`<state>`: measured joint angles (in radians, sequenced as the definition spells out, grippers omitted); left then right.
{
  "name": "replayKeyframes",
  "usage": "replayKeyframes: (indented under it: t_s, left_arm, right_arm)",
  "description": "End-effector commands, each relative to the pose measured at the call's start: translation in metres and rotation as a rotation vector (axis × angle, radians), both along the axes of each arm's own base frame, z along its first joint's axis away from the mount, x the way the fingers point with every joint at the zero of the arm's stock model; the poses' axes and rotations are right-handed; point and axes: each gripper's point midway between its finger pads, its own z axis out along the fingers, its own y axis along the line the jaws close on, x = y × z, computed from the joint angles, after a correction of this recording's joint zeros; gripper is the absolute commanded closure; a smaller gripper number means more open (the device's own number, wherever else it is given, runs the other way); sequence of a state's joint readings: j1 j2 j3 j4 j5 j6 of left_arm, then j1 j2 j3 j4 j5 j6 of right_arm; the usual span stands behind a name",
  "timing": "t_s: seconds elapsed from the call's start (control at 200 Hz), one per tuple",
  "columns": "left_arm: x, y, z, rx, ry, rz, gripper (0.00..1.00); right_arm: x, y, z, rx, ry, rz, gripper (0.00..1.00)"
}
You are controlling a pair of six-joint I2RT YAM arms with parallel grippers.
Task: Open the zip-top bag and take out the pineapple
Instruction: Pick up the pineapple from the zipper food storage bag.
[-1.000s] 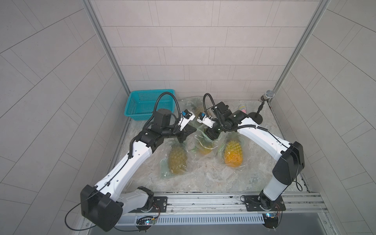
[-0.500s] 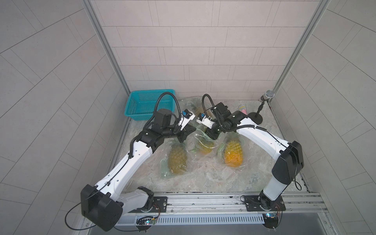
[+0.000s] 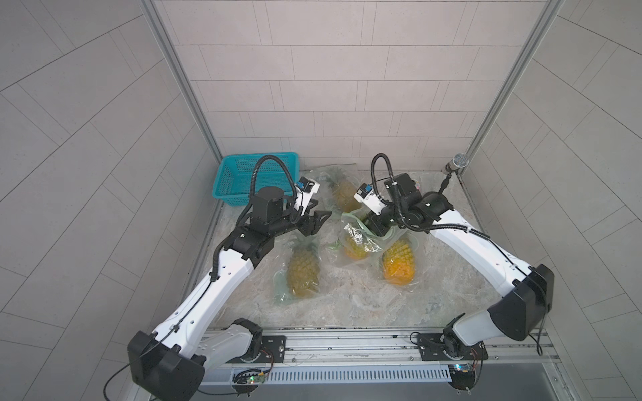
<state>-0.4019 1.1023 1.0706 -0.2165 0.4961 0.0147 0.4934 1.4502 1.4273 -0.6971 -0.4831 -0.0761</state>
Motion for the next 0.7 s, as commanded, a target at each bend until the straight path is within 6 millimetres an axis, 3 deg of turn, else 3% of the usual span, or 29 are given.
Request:
replayKeyframes:
  t_s: [0.0,0.185,0.325,0.49,0.595,0.695]
  left_arm:
    - [0.014,0.024,0.014,-0.075,-0.008,0.174,0.33]
    - [0.026,0.051,0.011,-0.185,0.076,0.391,0.32]
    - [0.03,0.057,0.006,-0.29,0.162,0.472,0.32]
    - [0.034,0.04,0.002,-0.381,0.233,0.413,0.32]
    - [0.033,0.022,-0.001,-0.417,0.276,0.323,0.32]
    - [0.034,0.017,-0.011,-0.414,0.312,0.317,0.32]
  right_arm:
    - [0.009,-0.002,0.073,0.204,-0.167,-0.057,1.0]
    - [0.008,-0.025,0.126,0.361,-0.268,-0.151,1.0]
    - [0.002,-0.035,0.161,0.46,-0.339,-0.19,1.0]
    - [-0.011,-0.031,0.187,0.543,-0.356,-0.143,1.0]
    - [-0.014,-0.029,0.195,0.578,-0.357,-0.132,1.0]
    - [-0.015,-0.029,0.2,0.591,-0.367,-0.129,1.0]
